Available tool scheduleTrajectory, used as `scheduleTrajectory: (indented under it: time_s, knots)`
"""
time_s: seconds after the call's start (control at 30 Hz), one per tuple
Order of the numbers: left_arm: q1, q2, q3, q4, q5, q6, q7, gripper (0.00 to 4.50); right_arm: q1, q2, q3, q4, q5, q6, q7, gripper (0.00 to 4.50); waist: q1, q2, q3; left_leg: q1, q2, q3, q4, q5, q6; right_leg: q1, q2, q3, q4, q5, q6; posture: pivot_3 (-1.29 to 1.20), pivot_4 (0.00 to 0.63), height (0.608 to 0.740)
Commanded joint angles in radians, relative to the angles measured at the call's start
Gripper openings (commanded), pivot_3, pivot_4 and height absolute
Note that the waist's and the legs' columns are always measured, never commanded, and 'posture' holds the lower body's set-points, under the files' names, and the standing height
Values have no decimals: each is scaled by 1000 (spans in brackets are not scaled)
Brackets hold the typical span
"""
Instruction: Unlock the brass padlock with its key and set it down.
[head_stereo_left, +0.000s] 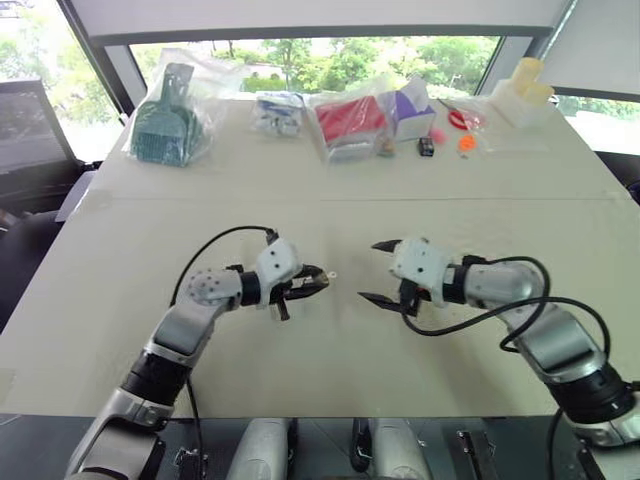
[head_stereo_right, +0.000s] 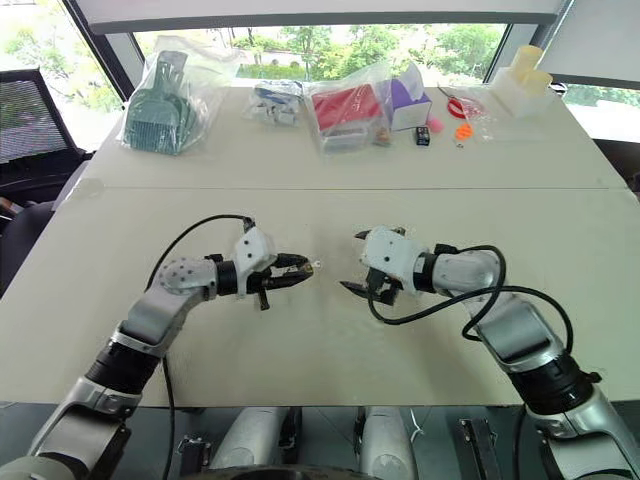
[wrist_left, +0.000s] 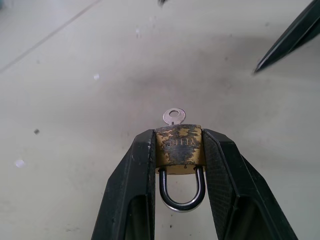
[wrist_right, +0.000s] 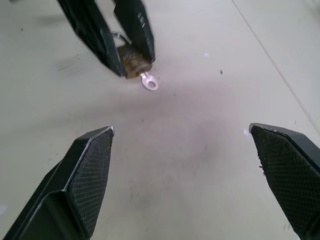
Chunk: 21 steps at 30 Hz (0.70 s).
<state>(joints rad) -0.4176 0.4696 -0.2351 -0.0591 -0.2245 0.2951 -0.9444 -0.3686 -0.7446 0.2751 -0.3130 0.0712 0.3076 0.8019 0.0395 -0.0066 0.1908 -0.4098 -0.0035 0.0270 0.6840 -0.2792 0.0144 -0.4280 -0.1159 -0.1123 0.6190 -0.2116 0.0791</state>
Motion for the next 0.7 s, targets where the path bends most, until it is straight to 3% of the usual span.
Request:
scheduleTrajectory:
  time_s: [0.03,0.33,0.43,0.67,0.7]
  knots:
    - [-36,34,47,-81,-63,44,-47,774,-39,45,28,34,-89,-139,-34,4500,-2,0,0,0,0,0,0,0,0,0,0,0,0,0,0,0,150,740]
    - [-59,60,57,-114,-87,79,-60,774,-83,124,49,99,-179,-246,-45,4500,-1,0,0,1,0,0,0,0,0,0,1,0,1,0,0,0,150,740]
    - [-55,62,54,-116,-82,75,-55,774,-89,137,47,97,-187,-254,-39,3583,-2,0,0,1,0,0,0,0,0,0,1,0,1,0,0,0,150,740]
    - [-56,59,50,-107,-73,66,-49,774,-85,147,50,66,-197,-247,-20,27,-3,0,0,1,0,0,0,0,0,0,1,0,1,0,0,0,150,740]
    - [-56,59,50,-105,-72,64,-49,774,-85,151,54,57,-198,-244,-16,27,-3,0,0,1,0,0,0,0,0,0,1,0,1,0,0,0,150,740]
